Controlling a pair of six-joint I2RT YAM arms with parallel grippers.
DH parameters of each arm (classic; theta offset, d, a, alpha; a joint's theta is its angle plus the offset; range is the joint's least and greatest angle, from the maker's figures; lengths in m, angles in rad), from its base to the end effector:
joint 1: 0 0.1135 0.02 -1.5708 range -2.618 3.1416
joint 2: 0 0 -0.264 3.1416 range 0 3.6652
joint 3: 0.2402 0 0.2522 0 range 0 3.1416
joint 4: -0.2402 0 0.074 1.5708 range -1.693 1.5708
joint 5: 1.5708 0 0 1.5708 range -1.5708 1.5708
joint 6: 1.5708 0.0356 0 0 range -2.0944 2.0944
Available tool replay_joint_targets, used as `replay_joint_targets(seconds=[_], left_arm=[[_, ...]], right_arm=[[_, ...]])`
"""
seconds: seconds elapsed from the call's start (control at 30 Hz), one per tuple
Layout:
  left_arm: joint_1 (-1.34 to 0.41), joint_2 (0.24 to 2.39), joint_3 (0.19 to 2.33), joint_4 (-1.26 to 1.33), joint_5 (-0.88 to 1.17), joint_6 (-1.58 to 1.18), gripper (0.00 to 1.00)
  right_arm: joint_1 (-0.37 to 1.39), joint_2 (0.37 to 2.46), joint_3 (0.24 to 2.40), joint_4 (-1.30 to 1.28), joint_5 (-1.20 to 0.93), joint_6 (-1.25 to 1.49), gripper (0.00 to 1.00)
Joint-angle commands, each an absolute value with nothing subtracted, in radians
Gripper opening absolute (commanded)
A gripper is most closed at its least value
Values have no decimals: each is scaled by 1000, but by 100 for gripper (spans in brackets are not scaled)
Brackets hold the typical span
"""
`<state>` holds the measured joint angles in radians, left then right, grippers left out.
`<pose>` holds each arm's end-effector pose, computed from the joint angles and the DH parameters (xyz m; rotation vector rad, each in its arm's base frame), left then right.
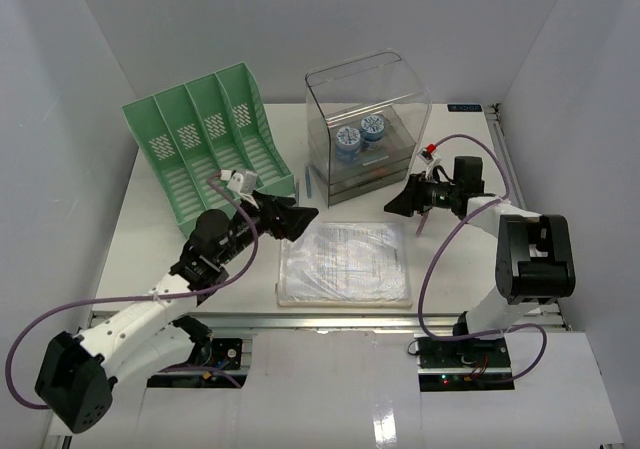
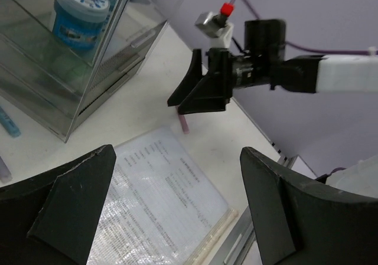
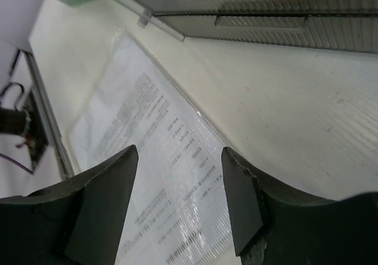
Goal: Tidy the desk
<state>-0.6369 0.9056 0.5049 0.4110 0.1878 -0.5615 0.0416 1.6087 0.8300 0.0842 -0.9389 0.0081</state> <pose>0.1689 -0.1332 0.2820 0.2204 1.6526 -1.0749 0.3181 0.0420 0.1872 -0.5275 2.0653 1.0758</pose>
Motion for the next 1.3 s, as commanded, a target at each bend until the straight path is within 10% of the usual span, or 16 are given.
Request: replay_joint_targets(seconds=[0.0, 0.47, 1.27], left_arm=[[-637, 748, 448, 337, 106, -607, 98], [-635, 468, 229, 180, -88, -812, 98], [-635, 439, 214, 172, -95, -835, 98]], right_arm=[[41, 1708, 768, 626, -969, 614, 67], [50, 2074, 809, 1309, -823, 1186, 35], [68, 2083, 810, 1161, -702, 1115, 38]])
